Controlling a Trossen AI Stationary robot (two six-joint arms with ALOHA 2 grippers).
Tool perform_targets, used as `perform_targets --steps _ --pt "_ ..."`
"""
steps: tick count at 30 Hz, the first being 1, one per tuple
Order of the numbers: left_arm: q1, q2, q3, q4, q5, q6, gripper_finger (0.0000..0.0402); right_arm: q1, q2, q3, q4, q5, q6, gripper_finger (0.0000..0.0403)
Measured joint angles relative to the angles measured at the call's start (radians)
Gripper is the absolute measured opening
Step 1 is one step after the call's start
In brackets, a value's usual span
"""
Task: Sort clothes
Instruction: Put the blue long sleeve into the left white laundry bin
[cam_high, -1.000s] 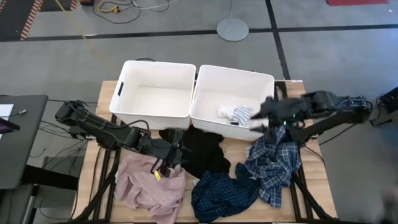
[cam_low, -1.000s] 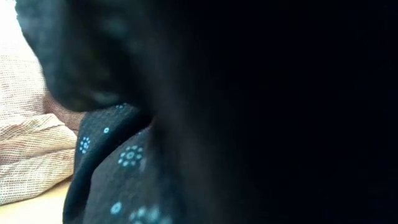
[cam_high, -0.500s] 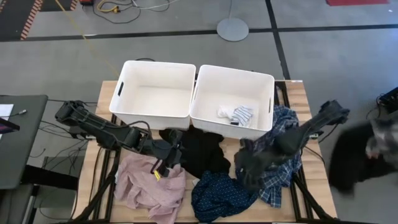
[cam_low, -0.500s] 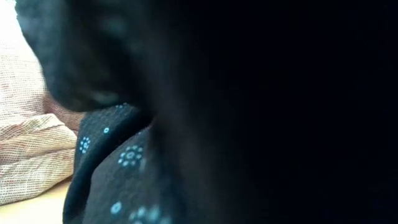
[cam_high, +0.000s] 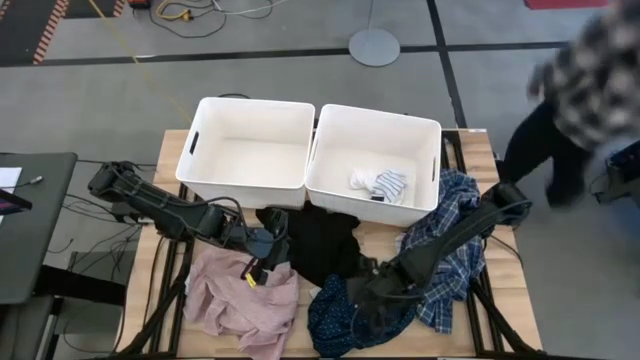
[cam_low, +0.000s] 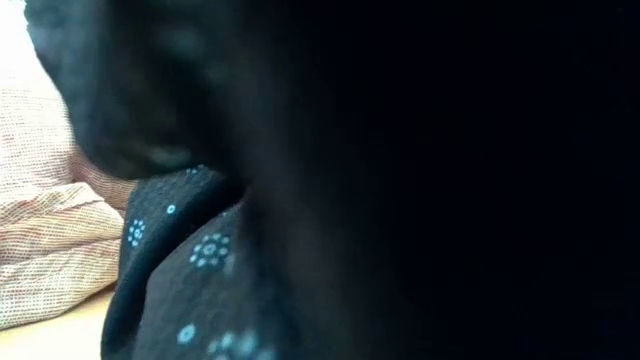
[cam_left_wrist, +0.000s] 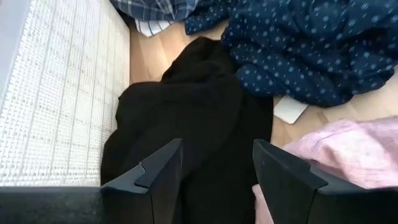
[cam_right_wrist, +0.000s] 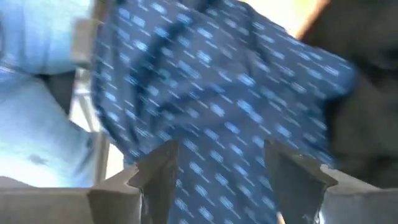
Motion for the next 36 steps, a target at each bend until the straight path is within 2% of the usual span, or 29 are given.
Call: perform_targets --steps 4,12,16,19,22,25,28,29,36 --pt "-0.006 0.0 0.0 -0.006 0.0 -0.007 0.019 0.001 0.048 0.0 0.053 -0.008 0.001 0.0278" --pt "-0.009 0.0 0.0 -0.004 0.0 -0.01 0.019 -0.02 0.194 0.0 0.057 -0.009 0.007 0.0367" --pt "-0.009 0.0 0.0 -0.005 0.0 -0.009 0.019 -0.031 0.258 0.005 0.067 -0.009 0.0 0.0371" --pt "-0.009 0.0 0.0 -0.005 0.0 -0.007 0.019 -0.037 0.289 0.006 0.067 -0.013 -0.023 0.034" --pt "-0.009 0.0 0.0 -0.005 0.0 -0.003 0.0191 -0.037 0.294 0.005 0.073 -0.016 -0.066 0.0278" --pt "-0.009 0.0 0.0 -0.005 0.0 -0.003 0.0191 -0.035 0.28 0.004 0.084 -0.011 -0.101 0.0176" --pt "-0.009 0.0 0.0 -0.005 0.0 0.004 0.0191 -0.034 0.256 0.002 0.084 -0.002 -0.142 0.0051" --pt "-0.009 0.0 0.0 -0.004 0.0 0.005 0.0191 -0.034 0.248 0.0 0.083 0.0 -0.158 0.003" --pt "-0.008 0.0 0.0 0.001 -0.001 0.014 0.0191 -0.031 0.166 -0.004 0.036 0.106 -0.161 0.0016"
